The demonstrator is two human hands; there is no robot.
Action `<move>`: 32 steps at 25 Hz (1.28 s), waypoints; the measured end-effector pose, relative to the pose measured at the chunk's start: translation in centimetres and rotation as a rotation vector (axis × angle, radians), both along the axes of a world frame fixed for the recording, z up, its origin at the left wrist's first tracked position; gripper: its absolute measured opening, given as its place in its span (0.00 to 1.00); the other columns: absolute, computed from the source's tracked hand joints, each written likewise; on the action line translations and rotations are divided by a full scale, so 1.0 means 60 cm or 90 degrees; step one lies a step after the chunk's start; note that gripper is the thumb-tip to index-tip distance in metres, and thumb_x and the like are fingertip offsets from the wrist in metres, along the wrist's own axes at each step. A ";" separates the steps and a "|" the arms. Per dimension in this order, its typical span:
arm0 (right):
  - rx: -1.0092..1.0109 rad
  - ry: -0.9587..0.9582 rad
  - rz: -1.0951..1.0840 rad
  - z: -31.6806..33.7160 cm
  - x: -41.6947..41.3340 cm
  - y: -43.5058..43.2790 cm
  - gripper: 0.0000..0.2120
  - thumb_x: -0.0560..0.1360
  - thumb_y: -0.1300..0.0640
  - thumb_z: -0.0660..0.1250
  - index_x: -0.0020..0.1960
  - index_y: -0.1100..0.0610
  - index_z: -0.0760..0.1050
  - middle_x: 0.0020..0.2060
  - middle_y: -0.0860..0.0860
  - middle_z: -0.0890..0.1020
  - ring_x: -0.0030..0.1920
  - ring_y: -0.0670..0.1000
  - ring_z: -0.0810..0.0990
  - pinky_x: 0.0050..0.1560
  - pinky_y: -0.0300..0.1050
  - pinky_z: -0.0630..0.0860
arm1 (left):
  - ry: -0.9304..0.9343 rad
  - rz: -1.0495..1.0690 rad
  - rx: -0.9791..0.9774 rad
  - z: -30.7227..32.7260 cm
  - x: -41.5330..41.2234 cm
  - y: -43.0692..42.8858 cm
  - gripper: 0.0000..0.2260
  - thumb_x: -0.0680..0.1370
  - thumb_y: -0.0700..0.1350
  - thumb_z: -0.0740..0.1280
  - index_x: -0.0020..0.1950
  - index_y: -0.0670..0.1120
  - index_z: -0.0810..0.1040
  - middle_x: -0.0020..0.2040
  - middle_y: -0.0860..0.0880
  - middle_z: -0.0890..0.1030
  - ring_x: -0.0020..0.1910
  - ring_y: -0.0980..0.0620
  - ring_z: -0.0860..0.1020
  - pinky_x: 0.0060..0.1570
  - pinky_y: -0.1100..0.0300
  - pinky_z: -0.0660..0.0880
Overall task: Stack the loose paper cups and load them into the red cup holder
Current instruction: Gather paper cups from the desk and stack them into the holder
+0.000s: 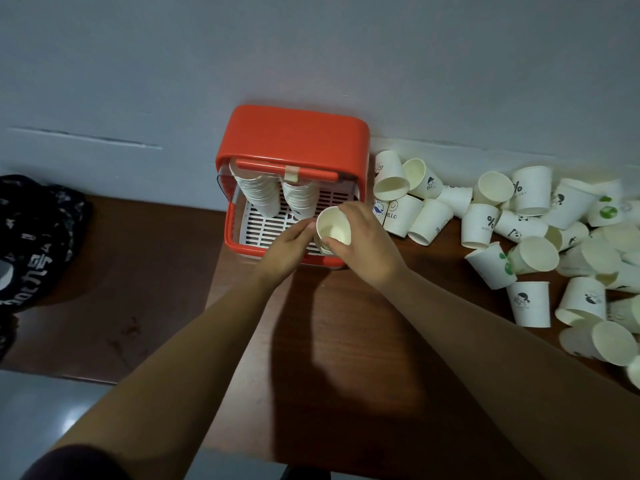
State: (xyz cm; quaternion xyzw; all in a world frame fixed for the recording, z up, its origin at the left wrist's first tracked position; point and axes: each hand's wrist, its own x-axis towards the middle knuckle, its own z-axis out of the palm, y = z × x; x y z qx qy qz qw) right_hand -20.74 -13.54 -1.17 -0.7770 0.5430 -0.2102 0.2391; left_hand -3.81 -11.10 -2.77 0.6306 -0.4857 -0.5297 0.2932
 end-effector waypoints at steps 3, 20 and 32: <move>0.170 0.064 0.014 -0.035 -0.011 -0.006 0.39 0.71 0.47 0.74 0.75 0.59 0.60 0.68 0.56 0.72 0.67 0.55 0.72 0.65 0.50 0.70 | -0.016 -0.018 -0.008 -0.005 -0.003 -0.006 0.17 0.84 0.55 0.58 0.70 0.53 0.75 0.62 0.55 0.79 0.57 0.62 0.76 0.50 0.72 0.67; 0.132 0.149 -0.241 -0.028 -0.281 0.051 0.24 0.74 0.49 0.70 0.65 0.58 0.71 0.60 0.55 0.73 0.60 0.54 0.73 0.60 0.48 0.72 | -0.190 -0.258 -0.243 0.026 -0.140 0.008 0.07 0.78 0.43 0.68 0.55 0.46 0.77 0.50 0.51 0.75 0.47 0.56 0.74 0.47 0.69 0.69; 0.083 0.463 -0.239 -0.099 -0.425 0.021 0.32 0.72 0.41 0.68 0.67 0.62 0.69 0.56 0.58 0.78 0.59 0.60 0.73 0.61 0.55 0.68 | -0.434 -0.276 -0.100 -0.073 -0.388 -0.190 0.22 0.77 0.48 0.68 0.66 0.37 0.70 0.66 0.38 0.70 0.65 0.38 0.70 0.62 0.48 0.69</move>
